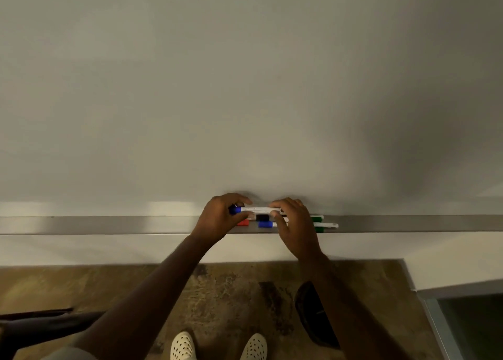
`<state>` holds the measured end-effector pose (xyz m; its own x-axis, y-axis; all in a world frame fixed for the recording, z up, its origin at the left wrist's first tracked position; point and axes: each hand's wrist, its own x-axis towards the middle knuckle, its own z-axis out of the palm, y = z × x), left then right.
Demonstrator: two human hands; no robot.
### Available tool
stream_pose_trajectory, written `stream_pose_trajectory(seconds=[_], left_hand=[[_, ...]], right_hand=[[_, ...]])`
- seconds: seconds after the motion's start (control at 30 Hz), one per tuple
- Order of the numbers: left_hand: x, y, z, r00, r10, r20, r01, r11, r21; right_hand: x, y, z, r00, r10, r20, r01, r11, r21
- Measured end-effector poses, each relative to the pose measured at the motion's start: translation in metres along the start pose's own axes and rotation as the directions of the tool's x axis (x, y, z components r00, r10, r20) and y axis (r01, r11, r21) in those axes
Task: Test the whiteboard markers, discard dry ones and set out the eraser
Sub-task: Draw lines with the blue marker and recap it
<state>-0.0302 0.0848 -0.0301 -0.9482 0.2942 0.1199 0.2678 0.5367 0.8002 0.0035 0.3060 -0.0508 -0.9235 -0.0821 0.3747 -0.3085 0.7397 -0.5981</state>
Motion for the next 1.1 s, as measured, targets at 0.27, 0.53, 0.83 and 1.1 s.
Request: stream_pose_trajectory(seconds=[0.27, 0.53, 0.83, 1.1], left_hand=[[-0.002, 0.097, -0.083, 0.971, 0.156, -0.183, -0.222, 0.873, -0.435], [0.033, 0.197, -0.162, 0.845, 0.333, -0.418, -0.531, 0.611, -0.587], [0.064, 0.311, -0.242, 0.667, 0.263, -0.697, -0.729, 0.424, -0.538], [0.059, 0.358, -0.28, 0.652, 0.154, -0.742, -0.746, 0.309, -0.59]], right_hand=[[0.038, -0.09, -0.082, 0.981, 0.078, -0.18, 0.018, 0.878, 0.477], [0.111, -0.197, -0.156, 0.898, 0.189, -0.397, 0.219, 0.591, 0.776], [0.195, -0.334, -0.211, 0.852, 0.239, -0.467, 0.456, 0.101, 0.884], [0.224, -0.416, -0.215, 0.812, 0.039, -0.583, 0.571, 0.161, 0.805]])
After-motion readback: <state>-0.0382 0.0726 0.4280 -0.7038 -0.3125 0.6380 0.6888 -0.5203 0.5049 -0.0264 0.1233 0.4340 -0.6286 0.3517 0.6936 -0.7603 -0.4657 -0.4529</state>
